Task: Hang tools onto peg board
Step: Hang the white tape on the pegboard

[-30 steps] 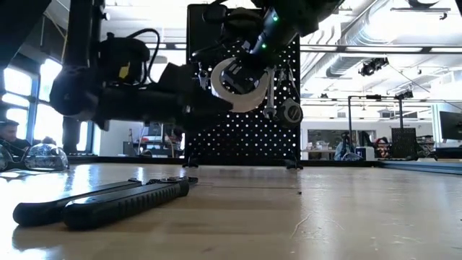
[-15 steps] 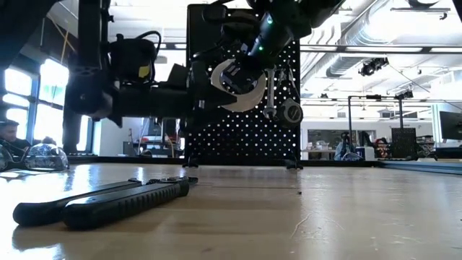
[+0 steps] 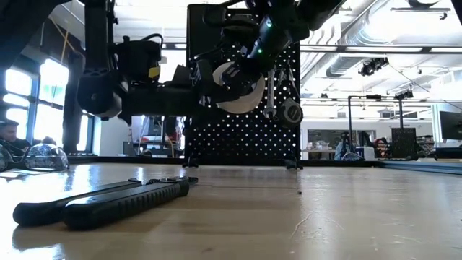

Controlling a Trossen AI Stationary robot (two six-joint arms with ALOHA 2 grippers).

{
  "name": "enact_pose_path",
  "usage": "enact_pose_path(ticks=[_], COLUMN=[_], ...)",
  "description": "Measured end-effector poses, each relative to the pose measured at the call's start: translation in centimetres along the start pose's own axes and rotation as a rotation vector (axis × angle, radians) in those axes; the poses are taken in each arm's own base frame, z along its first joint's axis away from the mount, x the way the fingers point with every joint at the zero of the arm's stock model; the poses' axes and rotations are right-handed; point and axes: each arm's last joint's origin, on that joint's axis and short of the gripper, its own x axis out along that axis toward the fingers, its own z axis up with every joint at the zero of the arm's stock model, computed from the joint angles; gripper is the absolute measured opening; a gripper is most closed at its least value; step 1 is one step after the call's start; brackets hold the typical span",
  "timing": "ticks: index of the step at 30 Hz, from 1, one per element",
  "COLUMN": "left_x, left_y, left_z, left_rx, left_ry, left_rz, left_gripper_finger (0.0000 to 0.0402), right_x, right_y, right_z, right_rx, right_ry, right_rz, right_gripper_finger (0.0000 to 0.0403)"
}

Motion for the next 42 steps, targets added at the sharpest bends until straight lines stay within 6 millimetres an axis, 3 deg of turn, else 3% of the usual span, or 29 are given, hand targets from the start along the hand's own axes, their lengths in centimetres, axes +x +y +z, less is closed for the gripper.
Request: enact_pose_path(ticks=[13, 24, 42], left_x=[0.2, 0.5, 0.7], left_y=[0.8, 1.0, 1.7], left_z=[0.0, 0.1, 0.5], left_rx=[0.028, 0.064, 0.09], left_ry=[0.021, 0.016, 0.005], left_rz=[0.038, 0.059, 0.103], left_gripper_finger=[0.0244, 0.02, 0.0196], right_x=[0.2, 0.3, 1.2], right_y=[0.1, 0.1, -0.1], right_z=[-0.5, -0.7, -1.0], right_rx=[0.034, 0.015, 0.033], right_ry=[0.023, 0.031, 0.047], right_rz=[0.004, 0.001, 0.006], right_gripper_finger=[0.008, 0.0079, 0.0081])
